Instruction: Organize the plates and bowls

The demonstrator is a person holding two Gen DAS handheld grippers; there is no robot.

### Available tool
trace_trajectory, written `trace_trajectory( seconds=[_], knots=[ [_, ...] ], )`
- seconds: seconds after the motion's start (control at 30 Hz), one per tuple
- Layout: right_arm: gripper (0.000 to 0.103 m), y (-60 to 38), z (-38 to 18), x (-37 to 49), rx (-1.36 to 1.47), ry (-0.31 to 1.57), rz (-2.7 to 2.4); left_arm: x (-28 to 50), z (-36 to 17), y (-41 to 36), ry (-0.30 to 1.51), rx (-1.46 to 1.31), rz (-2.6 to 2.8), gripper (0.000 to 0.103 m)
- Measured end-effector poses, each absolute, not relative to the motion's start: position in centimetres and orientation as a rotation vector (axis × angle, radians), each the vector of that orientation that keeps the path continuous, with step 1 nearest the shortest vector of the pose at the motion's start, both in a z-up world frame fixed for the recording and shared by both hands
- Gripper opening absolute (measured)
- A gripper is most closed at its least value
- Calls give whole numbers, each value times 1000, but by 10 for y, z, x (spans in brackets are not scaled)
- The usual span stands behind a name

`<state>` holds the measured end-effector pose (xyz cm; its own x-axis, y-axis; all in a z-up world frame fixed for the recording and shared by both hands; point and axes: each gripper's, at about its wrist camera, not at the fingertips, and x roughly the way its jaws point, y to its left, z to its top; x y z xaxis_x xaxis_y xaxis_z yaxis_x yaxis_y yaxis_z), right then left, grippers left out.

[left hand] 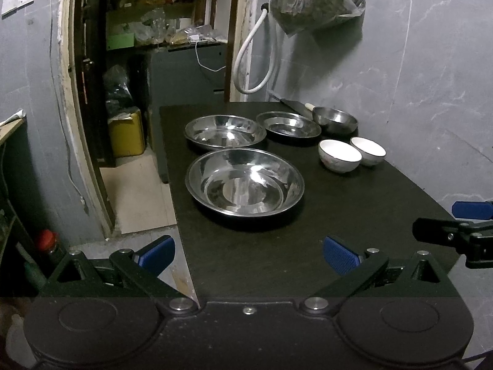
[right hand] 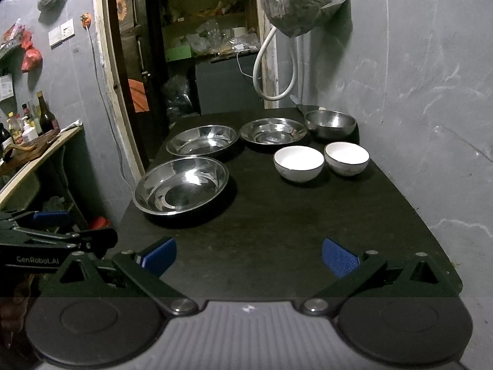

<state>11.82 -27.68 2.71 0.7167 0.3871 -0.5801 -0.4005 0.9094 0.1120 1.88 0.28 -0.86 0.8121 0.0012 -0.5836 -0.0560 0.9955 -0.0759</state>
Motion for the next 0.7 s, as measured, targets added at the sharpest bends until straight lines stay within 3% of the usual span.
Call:
trace_trajectory(
  seconds=[0.7],
  knots=[
    [103,-287,30,190,4,658,524,85,-4,12,685,-127,148,102]
  ],
)
